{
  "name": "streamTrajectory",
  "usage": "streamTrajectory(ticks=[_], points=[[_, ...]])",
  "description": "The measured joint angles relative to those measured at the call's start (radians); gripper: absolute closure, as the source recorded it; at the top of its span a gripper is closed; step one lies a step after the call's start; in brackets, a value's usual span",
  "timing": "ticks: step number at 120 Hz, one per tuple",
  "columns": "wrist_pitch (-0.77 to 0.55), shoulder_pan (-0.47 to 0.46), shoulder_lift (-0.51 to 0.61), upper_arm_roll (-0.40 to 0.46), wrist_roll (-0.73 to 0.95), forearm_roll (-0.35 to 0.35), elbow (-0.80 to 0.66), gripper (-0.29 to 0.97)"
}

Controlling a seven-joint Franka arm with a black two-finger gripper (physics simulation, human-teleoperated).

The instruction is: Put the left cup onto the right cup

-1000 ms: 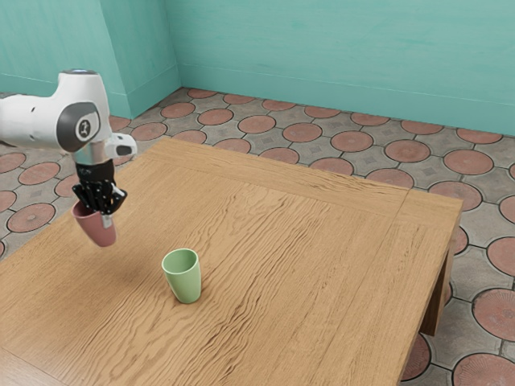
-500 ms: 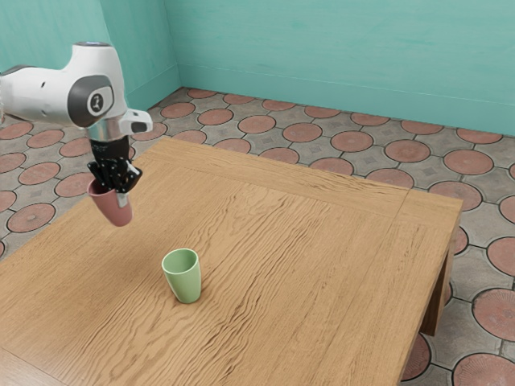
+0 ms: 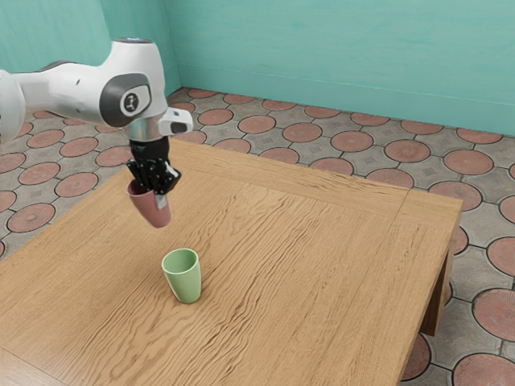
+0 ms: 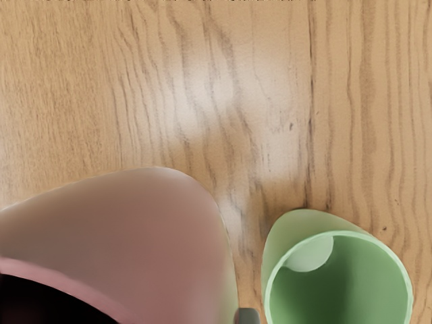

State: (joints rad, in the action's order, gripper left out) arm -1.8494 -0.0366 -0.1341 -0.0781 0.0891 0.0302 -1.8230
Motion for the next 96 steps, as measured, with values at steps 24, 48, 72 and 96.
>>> streamTrajectory(ticks=[24,48,72,96], points=[[0.001,0.002,0.000,0.045,-0.025,0.000,0.010,0.79],[0.001,0.001,-0.003,0.092,-0.052,0.000,0.017,0.79],[0.001,0.000,-0.024,0.118,-0.079,0.001,0.033,0.79],[0.002,0.001,-0.032,0.129,-0.101,0.001,0.045,0.78]])
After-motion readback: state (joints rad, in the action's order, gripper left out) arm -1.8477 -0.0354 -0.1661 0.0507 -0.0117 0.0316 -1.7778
